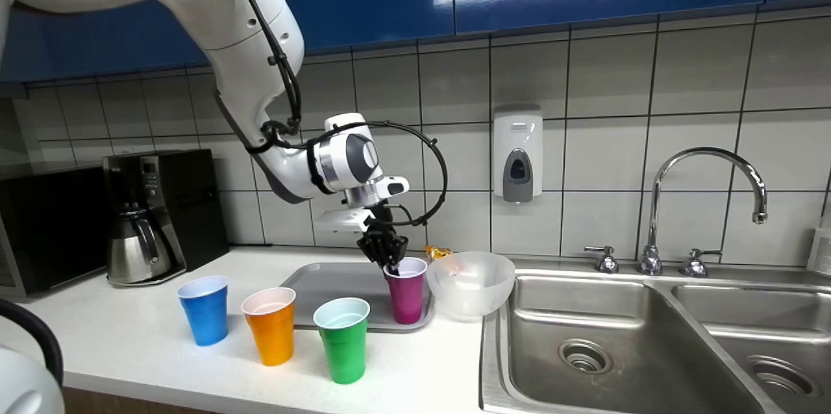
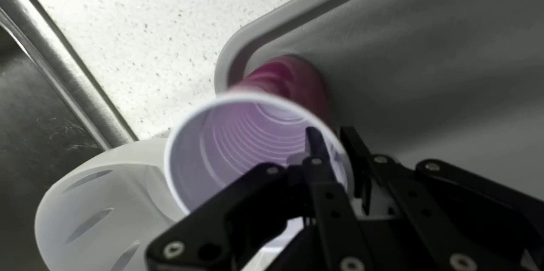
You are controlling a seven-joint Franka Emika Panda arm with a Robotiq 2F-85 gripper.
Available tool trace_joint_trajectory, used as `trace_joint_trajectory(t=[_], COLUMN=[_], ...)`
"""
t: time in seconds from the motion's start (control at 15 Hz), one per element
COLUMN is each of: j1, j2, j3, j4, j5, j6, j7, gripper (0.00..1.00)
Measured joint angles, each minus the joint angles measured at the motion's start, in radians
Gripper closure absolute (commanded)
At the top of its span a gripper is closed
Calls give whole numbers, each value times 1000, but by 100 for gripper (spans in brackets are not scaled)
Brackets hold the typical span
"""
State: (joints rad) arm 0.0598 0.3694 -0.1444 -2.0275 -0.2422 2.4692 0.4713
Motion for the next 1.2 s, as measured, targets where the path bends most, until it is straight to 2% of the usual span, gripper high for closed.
trace_joint_trajectory(t=[0.33, 0.47, 0.87, 1.2], j1=[0, 0, 1, 6], j2=[-1, -7, -66, -157], j3=[-2, -2, 3, 10], j4=[2, 2, -18, -80], j5=[0, 1, 5, 5], j6=[-15, -16, -24, -51], j7=[0, 0, -2, -3], gripper=[13, 1, 0, 0])
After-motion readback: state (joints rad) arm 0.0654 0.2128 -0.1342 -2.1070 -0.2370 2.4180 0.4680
